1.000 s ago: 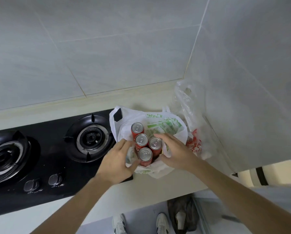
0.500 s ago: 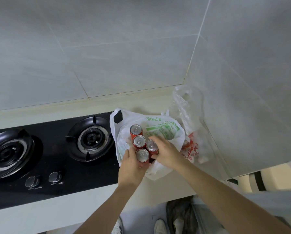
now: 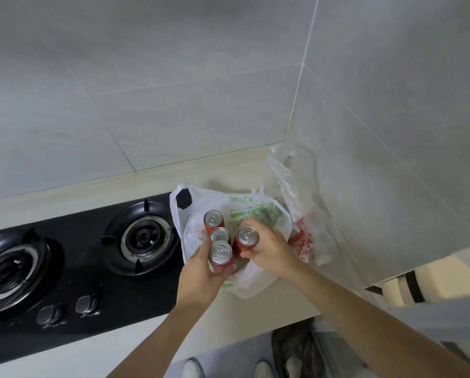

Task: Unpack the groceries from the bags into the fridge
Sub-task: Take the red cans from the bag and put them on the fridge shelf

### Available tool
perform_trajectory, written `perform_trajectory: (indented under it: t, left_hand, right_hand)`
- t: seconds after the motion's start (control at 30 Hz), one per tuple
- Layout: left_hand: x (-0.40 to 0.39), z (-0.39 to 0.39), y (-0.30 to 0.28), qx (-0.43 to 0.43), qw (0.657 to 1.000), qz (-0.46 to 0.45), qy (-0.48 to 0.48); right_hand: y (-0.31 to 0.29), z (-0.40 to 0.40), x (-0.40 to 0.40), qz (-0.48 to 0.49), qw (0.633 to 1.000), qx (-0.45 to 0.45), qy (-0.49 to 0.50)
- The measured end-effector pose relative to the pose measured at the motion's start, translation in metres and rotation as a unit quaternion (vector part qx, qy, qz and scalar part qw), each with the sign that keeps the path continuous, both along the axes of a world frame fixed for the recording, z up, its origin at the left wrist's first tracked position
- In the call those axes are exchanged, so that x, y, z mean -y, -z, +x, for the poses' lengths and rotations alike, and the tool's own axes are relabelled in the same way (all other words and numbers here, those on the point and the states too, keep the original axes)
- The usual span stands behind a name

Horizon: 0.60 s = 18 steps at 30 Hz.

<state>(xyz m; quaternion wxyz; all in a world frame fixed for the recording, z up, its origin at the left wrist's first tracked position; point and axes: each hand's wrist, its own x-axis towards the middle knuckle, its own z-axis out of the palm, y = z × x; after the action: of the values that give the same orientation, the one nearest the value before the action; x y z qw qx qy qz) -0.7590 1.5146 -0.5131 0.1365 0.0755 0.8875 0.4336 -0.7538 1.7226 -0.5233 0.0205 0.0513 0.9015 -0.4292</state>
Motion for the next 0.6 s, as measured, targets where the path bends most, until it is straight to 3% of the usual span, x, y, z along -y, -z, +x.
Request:
perform_trajectory:
  t: [0.3,0.6]
  left_hand:
    - [-0.010,-0.037,-0.135,-0.080,0.977,0.121,0.159]
    - [-0.070,-0.010,-0.245,-0.139,0.891,0.210,0.377]
  right_hand:
    - [-0.126,0.042,-0.014,-0.158,0.967,-0.105,0.169]
    - [-0.246,0.166,-0.002,-0.106,0.889,-0.243,0.372]
